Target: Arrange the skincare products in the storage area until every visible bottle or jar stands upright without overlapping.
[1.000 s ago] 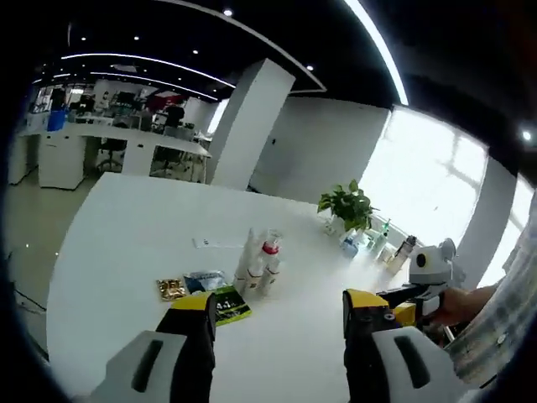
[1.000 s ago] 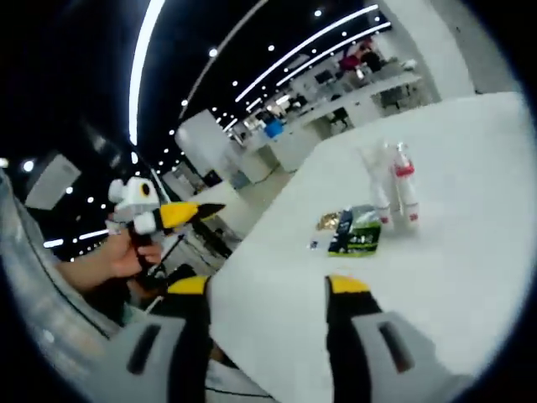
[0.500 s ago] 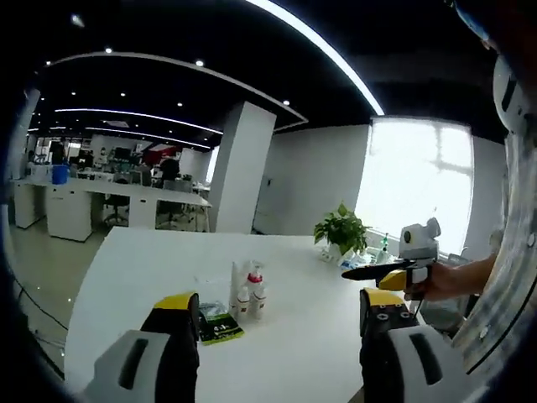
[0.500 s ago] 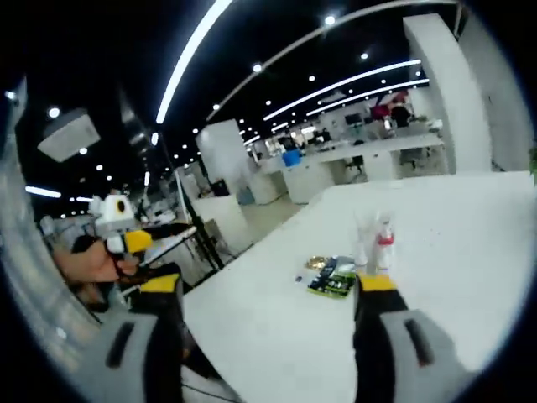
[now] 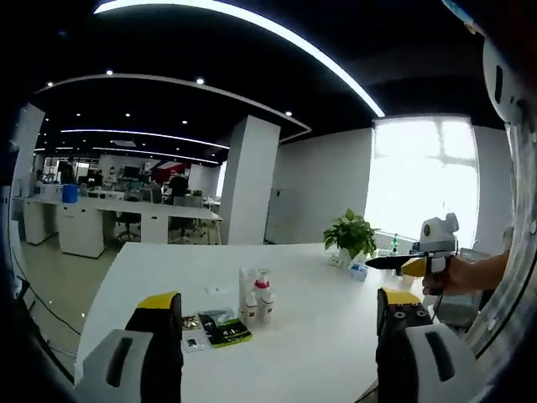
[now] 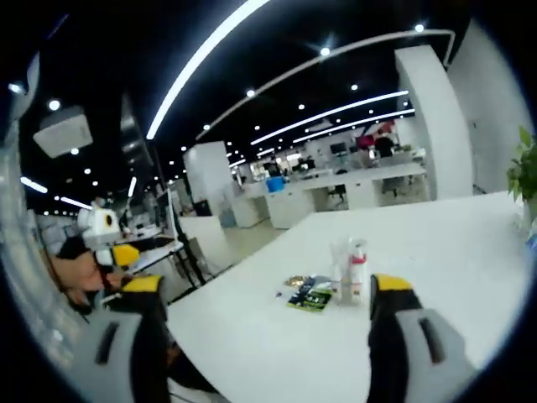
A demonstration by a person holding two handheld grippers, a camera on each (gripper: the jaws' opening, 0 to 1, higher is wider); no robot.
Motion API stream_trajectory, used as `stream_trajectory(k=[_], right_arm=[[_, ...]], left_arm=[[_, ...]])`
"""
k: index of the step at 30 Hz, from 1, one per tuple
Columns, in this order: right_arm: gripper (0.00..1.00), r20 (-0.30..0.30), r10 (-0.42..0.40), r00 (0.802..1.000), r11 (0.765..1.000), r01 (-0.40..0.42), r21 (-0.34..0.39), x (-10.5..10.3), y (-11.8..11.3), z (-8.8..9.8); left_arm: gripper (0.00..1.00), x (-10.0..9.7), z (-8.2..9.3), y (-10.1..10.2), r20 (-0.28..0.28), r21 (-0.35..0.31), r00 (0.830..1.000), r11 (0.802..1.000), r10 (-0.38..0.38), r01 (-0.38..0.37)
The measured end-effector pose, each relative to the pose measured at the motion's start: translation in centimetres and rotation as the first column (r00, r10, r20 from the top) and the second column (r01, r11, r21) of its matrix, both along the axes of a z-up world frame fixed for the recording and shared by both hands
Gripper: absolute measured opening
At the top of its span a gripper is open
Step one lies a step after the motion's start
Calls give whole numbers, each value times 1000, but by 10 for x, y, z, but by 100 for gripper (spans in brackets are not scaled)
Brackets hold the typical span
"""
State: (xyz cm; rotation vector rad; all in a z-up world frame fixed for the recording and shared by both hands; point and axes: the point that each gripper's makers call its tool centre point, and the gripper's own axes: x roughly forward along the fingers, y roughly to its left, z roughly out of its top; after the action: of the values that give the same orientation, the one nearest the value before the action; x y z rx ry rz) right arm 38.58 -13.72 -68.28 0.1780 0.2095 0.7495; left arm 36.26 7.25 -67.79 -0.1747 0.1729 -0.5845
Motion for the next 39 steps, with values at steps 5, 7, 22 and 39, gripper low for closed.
stream_trajectory(k=[5,7,22,39], right_arm=[[99,6,-19,1000,1000,19,-12,-7,-6,-4],[99,8,-24,1000,1000,24,-19,-8,-8,-6],[99,2,-56,998,996,56,-65,-16,-26,-21],[99,-80,-117,990,993,115,-22,-19,-39,-45]], left_arm=[[100,-3,-3,-10,5,1,1000,1000,-7,7],[100,-5,-6,-12,-4,3,1000,1000,-10,10],[100,-11,-25,-26,14,20,1000,1000,2,-2],[100,-5,-48,-30,-13,45,1000,999,11,-10]])
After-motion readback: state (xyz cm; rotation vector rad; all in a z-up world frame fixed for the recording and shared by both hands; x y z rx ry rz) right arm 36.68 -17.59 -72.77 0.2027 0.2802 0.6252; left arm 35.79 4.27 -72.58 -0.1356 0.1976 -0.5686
